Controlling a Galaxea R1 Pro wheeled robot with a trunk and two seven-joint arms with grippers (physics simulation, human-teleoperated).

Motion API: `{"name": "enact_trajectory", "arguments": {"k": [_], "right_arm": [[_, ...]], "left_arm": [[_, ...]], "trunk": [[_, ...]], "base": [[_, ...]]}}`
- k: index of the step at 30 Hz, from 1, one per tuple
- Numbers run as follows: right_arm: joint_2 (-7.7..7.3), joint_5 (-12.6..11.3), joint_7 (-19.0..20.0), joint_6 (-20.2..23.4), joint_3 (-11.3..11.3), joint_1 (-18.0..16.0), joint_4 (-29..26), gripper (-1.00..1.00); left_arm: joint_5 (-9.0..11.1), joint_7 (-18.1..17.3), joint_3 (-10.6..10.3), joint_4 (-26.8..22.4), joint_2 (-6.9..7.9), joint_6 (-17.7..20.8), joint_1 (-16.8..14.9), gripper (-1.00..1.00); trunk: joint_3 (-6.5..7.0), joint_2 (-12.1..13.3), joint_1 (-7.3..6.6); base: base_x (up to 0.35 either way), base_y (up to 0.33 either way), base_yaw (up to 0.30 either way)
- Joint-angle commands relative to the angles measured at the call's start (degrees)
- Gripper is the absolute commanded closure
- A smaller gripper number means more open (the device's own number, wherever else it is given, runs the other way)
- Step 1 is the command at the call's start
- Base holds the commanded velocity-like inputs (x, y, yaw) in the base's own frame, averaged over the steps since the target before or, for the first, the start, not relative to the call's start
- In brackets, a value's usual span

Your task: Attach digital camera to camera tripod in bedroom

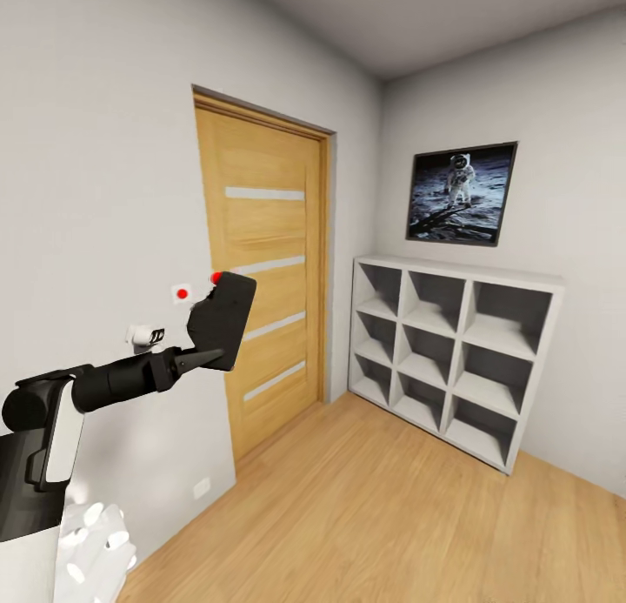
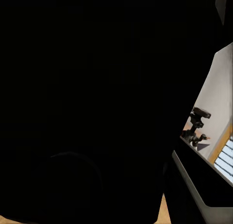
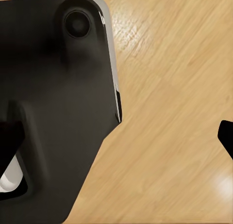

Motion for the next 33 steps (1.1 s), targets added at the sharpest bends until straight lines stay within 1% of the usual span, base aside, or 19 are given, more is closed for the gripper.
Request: {"name": "enact_trajectory", "arguments": {"k": [1,11,21,30,32,33], "right_arm": [[0.02,-0.5,0.0,-0.3,0.4,0.0,0.1,-1.00],[0.02,-0.5,0.0,-0.4,0.4,0.0,0.1,-1.00],[0.02,-0.5,0.0,-0.4,0.4,0.0,0.1,-1.00],[0.02,-0.5,0.0,-0.4,0.4,0.0,0.1,-1.00],[0.02,-0.5,0.0,-0.4,0.4,0.0,0.1,-1.00],[0.02,-0.5,0.0,-0.4,0.3,0.0,0.1,-1.00]], "left_arm": [[0.1,-0.2,0.0,0.0,0.02,0.4,0.0,1.00],[0.1,-0.2,0.0,0.0,0.15,0.4,0.0,1.00],[0.1,-0.1,0.2,0.0,0.94,0.4,-0.3,1.00],[0.1,0.4,0.1,-0.3,1.26,0.4,-5.6,1.00],[0.0,0.4,0.1,-0.3,1.56,0.4,-6.7,1.00],[0.0,0.4,0.0,-0.3,2.09,0.4,-8.0,1.00]], "trunk": [[0.00,0.0,0.02],[0.00,0.0,0.02],[0.00,0.0,0.02],[0.00,0.0,0.02],[0.00,0.0,0.02],[0.00,0.0,0.02]], "base": [[0.000,0.000,-0.220],[0.000,0.000,-0.259],[0.000,0.000,-0.279],[0.000,0.000,-0.281],[0.000,0.000,-0.281],[0.000,0.000,-0.281]]}}
